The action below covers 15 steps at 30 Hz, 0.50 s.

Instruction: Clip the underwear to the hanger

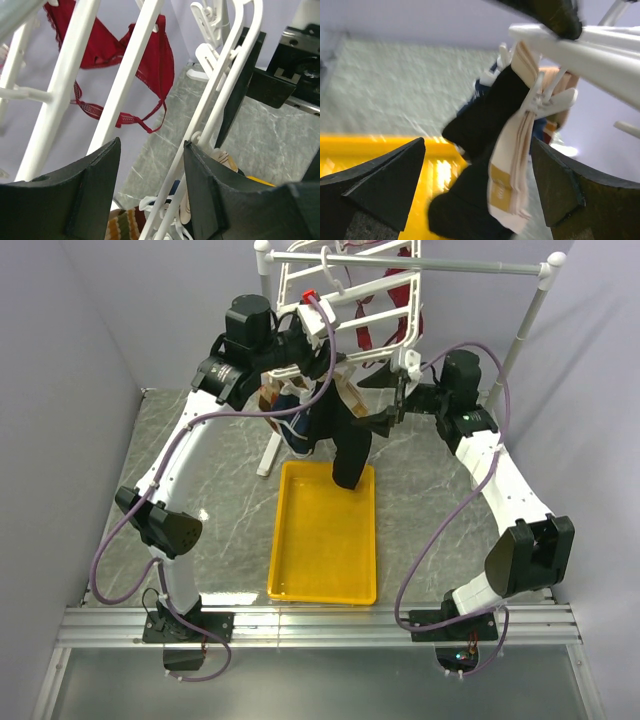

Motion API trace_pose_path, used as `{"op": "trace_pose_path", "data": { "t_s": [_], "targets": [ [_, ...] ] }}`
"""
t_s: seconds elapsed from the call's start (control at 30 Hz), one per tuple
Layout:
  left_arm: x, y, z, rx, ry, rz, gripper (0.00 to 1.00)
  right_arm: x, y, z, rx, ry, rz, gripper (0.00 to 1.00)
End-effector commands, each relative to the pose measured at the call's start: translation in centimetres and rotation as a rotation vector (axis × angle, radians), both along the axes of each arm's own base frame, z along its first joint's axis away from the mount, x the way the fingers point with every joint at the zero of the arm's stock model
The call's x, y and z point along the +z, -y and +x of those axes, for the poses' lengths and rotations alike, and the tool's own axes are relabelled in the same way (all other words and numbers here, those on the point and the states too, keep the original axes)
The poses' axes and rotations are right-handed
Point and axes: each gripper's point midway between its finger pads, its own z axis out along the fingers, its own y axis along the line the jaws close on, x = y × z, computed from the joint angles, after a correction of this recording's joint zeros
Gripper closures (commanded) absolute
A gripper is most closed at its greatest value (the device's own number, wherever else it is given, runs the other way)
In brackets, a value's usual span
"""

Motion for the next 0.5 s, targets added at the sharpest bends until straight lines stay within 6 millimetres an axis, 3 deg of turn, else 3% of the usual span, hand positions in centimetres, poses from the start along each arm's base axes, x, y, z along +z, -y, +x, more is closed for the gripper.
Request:
{"op": "trace_pose_path", "data": {
  "t_s": [0.0,0.07,0.23,0.37,0.47],
  "targets": [
    [3.5,-0.6,-1.3,-0.008,0.059,-0.054,0.41,5.3,0.0,-2.7,0.052,-0.075,0.148,0.07],
    [3.7,-0.5,-1.5,-0.011,0.068,-0.055,0.4,6.3,0.0,-3.2,0.069,-0.079,0.186,0.07],
    [4.4,-0.6,-1.5,-0.011,0.079,-0.067,0.4,6.1,0.3,-3.4,0.091,-0.167,0.23,0.08],
    [4.6,-0.6,-1.6,-0.011,0.081,-0.071,0.39,8.1,0.6,-4.3,0.102,-0.135,0.312,0.09],
    [4.7,-0.7,-1.4,-0.004,0.078,-0.077,0.39,8.8,0.9,-4.0,0.074,-0.206,0.395,0.08]
  ]
}}
